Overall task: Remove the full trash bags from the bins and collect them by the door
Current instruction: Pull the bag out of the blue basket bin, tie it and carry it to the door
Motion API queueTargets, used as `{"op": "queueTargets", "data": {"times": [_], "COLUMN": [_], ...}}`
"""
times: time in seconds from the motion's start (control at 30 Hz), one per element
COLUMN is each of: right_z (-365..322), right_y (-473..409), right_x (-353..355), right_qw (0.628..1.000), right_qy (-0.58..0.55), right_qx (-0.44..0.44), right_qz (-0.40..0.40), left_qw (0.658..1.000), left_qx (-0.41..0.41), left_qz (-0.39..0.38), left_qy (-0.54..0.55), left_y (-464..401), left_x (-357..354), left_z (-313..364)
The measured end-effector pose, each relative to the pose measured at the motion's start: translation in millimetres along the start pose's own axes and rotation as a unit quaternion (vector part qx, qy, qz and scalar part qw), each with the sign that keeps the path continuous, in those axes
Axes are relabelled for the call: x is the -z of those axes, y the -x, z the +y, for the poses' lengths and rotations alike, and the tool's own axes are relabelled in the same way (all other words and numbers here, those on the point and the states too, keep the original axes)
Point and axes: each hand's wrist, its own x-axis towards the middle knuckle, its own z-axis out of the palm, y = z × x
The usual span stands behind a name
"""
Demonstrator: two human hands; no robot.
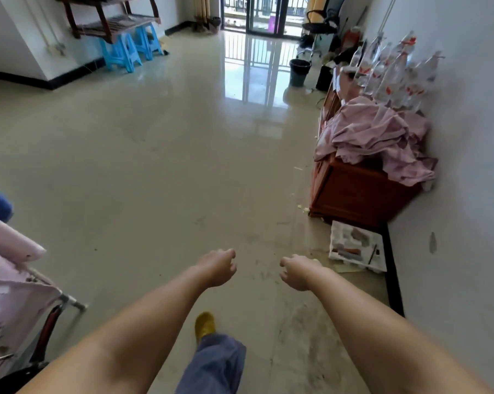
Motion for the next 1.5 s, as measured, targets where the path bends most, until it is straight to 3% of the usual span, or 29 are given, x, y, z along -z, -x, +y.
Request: {"op": "queueTargets", "data": {"times": [0.4,0.67,0.93,1.2,1.5], "right_z": [6.6,62.3,133.1,155.2,191.1], "right_y": [-222.7,-378.8,-543.3,-715.5,-907.9], "right_x": [173.6,286.0,442.3,572.7,718.6], "right_qw": [0.994,0.991,0.994,0.994,0.984], "right_qy": [-0.102,-0.116,-0.088,-0.084,-0.145], "right_qx": [-0.047,-0.069,-0.056,-0.042,-0.091], "right_qz": [0.001,0.020,0.032,0.051,0.053], "left_qw": [0.996,0.992,0.993,0.994,0.985], "left_qx": [-0.041,-0.070,-0.075,-0.048,-0.089], "left_qz": [-0.033,-0.038,-0.014,-0.014,-0.028], "left_qy": [-0.070,-0.095,-0.092,-0.096,-0.147], "left_y": [-247.2,-433.1,-629.8,-816.8,-1048.1], "left_x": [176.3,273.4,398.6,497.6,645.4], "left_z": [-57.8,-48.9,-24.7,-61.1,-73.4]}}
